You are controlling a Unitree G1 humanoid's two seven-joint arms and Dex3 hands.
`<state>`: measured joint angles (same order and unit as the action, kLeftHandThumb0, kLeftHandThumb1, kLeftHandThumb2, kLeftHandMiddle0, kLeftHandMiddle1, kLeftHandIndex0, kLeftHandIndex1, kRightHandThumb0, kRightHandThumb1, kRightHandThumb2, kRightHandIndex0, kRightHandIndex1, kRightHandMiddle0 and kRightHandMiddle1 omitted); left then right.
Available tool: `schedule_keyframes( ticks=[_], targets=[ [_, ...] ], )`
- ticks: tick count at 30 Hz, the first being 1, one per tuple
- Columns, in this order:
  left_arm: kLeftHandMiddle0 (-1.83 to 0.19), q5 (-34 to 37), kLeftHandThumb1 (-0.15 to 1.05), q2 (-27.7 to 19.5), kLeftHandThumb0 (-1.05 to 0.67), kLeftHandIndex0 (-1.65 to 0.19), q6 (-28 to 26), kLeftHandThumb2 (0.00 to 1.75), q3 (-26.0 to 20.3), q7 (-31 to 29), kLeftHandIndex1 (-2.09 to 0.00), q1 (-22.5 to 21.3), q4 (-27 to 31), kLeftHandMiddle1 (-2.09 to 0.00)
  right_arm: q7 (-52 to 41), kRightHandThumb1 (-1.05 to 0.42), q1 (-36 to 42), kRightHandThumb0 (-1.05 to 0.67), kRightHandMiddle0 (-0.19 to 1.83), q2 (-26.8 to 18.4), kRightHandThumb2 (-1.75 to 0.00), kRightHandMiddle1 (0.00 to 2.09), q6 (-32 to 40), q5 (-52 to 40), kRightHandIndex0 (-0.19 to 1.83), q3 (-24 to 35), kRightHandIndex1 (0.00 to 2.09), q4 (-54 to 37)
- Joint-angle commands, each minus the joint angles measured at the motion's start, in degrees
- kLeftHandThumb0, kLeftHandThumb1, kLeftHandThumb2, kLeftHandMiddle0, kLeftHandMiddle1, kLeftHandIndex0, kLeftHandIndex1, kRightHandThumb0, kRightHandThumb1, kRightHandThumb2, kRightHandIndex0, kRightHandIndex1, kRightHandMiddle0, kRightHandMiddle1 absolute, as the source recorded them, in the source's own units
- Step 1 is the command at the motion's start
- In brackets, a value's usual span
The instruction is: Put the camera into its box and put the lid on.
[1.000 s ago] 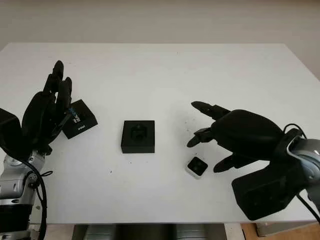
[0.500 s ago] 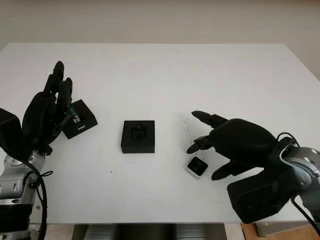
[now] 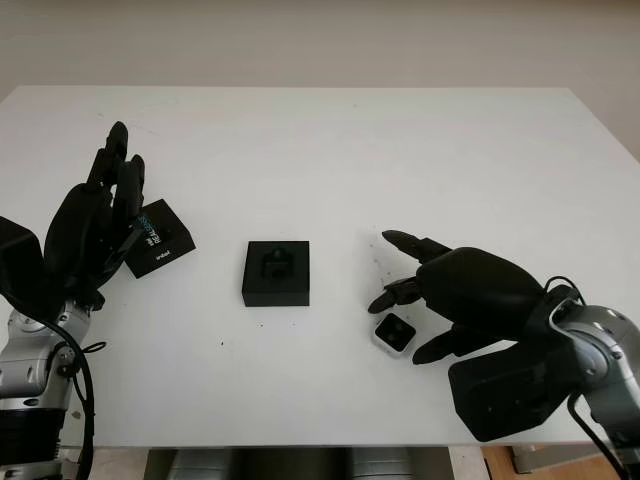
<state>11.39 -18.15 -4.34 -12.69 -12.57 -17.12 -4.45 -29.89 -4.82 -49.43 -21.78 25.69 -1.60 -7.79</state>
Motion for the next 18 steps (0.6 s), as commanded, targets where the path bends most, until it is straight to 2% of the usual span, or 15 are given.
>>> schedule_keyframes(
  ticks=[1,5,7,13,18],
  targets=[
    [0.19,-0.23,1.05,-0.26,-0.79,0.19,0.52,0.64,-0.05,-0.26,0.0,0.04,0.46,0.0,1.16,-0.83,-0.3,-0.42,0.68,0.54,-0.05,0.36,-1.29,-0.12,-0.01,-0.3,0.08,1.23],
    [0.19,-0.06,1.05,-0.24,-0.79,0.19,0.44,0.64,-0.15,-0.45,0.0,0.29,0.78,0.0,2.87,-0.85,-0.28,-0.42,0.73,0.56,-0.06,0.44,-2.35,1.27,0.02,-0.71,0.08,2.18],
    [0.19,0.08,1.05,-0.26,-0.79,0.19,0.24,0.64,-0.23,-0.54,0.0,0.33,0.88,0.0,3.24,-0.86,-0.21,-0.4,0.67,0.63,-0.06,0.63,-2.14,1.46,0.04,-0.7,0.07,2.21],
    [0.19,-0.3,1.05,-0.5,-0.79,0.19,0.66,0.64,-0.24,-0.62,0.0,0.31,0.7,0.0,4.98,-0.89,-0.53,-0.38,0.62,0.12,-0.06,1.03,-3.55,3.24,0.11,-0.7,0.07,3.16],
    [0.19,0.03,1.05,-0.47,-0.79,0.19,0.54,0.63,-0.46,-0.81,0.0,0.17,0.5,0.0,5.78,-0.89,-0.71,-0.37,0.62,-0.21,-0.05,1.1,-3.94,4.81,0.15,-0.49,0.08,3.56]
  ],
)
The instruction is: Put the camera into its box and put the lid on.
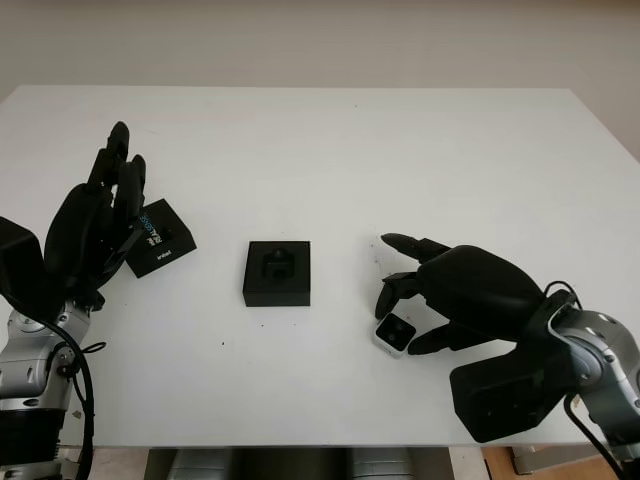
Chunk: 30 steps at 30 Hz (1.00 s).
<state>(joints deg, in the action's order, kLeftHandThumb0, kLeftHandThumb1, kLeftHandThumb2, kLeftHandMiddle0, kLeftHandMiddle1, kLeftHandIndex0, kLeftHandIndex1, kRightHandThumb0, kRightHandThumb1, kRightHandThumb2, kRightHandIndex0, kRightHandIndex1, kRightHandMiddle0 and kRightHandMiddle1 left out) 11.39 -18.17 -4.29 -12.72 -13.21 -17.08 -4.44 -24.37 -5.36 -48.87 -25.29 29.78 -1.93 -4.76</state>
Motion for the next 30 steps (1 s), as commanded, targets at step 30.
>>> schedule_keyframes(
  ticks=[30],
  targets=[
    [0.19,0.5,1.05,0.06,-0.77,0.19,-0.84,0.58,-0.27,-0.01,0.0,0.28,1.22,0.0,-3.38,-1.01,-2.86,-0.44,0.47,7.15,-0.06,1.6,14.19,-13.75,0.22,0.71,0.05,1.69]
  ],
)
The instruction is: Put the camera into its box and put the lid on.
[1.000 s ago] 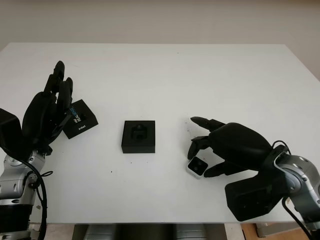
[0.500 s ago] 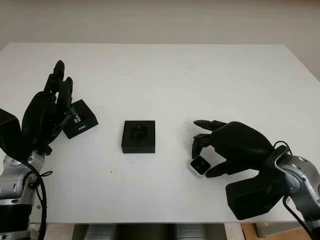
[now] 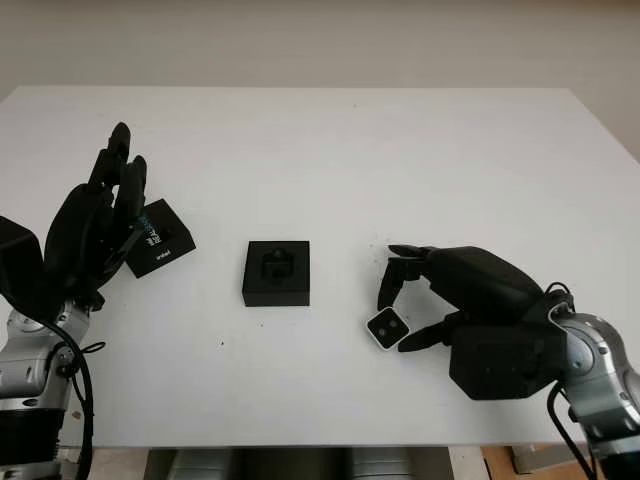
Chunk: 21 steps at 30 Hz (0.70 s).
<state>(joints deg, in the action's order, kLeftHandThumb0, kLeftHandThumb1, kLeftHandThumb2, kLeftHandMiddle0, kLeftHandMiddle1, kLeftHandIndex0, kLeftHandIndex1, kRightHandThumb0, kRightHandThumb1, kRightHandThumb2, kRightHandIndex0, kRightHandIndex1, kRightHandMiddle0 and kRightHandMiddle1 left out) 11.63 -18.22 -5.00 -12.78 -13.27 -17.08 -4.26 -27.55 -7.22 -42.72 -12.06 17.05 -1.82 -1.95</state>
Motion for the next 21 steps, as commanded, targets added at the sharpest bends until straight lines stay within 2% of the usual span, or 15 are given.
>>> schedule_keyframes(
  ticks=[1,9,18,21],
  targets=[
    [0.19,0.24,1.05,0.19,-0.77,0.19,-0.14,0.58,-0.21,0.16,0.0,0.37,1.13,0.0,-0.25,-1.01,-1.13,-0.44,0.47,1.45,-0.06,1.61,1.81,-1.71,0.22,0.68,0.05,-1.17],
    [0.19,0.72,1.05,0.63,-0.75,0.19,-0.39,0.57,-0.33,0.26,0.0,0.84,1.37,0.0,-0.54,-0.98,-2.2,-0.44,0.49,3.89,-0.05,1.68,5.3,-5.51,0.21,0.77,0.04,-0.09],
    [0.19,1.09,1.05,0.63,-0.75,0.19,-0.62,0.56,-0.52,0.25,0.0,0.84,1.15,0.0,-1.51,-1.01,-2.54,-0.46,0.42,4.56,-0.06,1.72,7.2,-6.94,0.18,0.15,0.04,1.24],
    [0.19,1.12,1.05,0.51,-0.75,0.19,-0.35,0.56,-0.59,0.09,0.0,0.81,0.9,0.0,-1.64,-1.01,-2.27,-0.46,0.39,6.17,-0.06,1.74,7.53,-9.15,0.17,0.56,0.04,2.4]
  ],
)
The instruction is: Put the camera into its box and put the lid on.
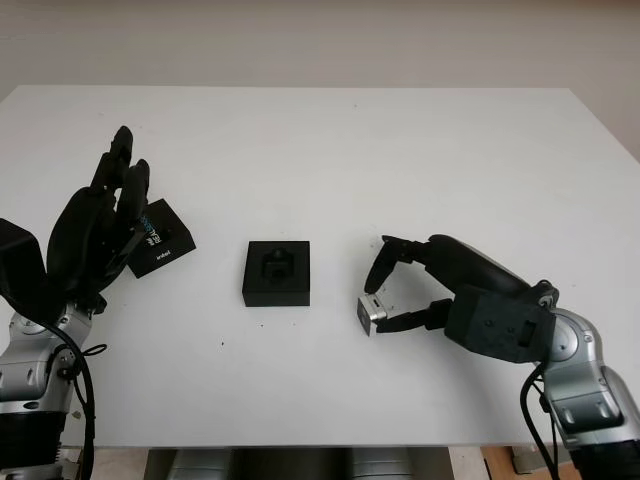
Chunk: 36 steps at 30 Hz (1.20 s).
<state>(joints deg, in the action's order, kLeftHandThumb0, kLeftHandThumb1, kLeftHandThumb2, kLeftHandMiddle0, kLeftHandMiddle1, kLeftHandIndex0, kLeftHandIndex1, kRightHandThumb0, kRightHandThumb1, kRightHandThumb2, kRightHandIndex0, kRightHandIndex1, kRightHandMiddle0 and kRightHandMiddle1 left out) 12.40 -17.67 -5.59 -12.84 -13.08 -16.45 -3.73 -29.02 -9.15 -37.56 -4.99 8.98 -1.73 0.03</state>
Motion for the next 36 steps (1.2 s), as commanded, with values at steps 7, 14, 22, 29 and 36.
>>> schedule_keyframes(
  ticks=[7,14,22,29,36],
  targets=[
    [0.19,0.11,1.05,-0.51,-0.75,0.19,0.09,0.56,-0.65,-0.13,0.0,0.15,0.39,0.0,1.17,-1.01,0.67,-0.46,0.35,2.79,-0.05,1.8,-0.75,-1.47,0.15,0.02,0.04,1.97],
    [0.19,0.16,1.05,-0.67,-0.76,0.19,-0.35,0.56,-0.66,-0.04,0.0,0.18,0.83,0.0,1.96,-0.99,0.7,-0.44,0.38,1.89,-0.05,1.76,-2.96,2.6,0.18,-0.61,0.05,1.78],
    [0.19,-0.67,1.05,-1.22,-0.76,0.19,0.04,0.59,-0.39,-0.15,0.0,-0.01,0.51,0.0,-1.54,-0.89,-0.03,-0.59,0.2,-0.69,-0.05,1.38,-0.93,4.28,0.05,-0.67,0.02,-0.73],
    [0.19,-0.57,1.05,-1.12,-0.76,0.19,-0.13,0.59,-0.47,-0.21,0.0,-0.02,0.55,0.0,-4.33,-0.85,-0.79,-0.67,0.24,-2.89,-0.05,0.76,0.2,6.08,-0.06,-0.9,0.04,-3.31],
    [0.19,-0.41,1.05,-0.99,-0.76,0.19,0.11,0.59,-0.44,-0.37,0.0,0.15,0.46,0.0,-6.36,-0.84,-1.06,-0.73,0.35,-4.7,-0.05,0.18,1.74,9.21,-0.1,-1.56,0.05,-9.91]
  ],
)
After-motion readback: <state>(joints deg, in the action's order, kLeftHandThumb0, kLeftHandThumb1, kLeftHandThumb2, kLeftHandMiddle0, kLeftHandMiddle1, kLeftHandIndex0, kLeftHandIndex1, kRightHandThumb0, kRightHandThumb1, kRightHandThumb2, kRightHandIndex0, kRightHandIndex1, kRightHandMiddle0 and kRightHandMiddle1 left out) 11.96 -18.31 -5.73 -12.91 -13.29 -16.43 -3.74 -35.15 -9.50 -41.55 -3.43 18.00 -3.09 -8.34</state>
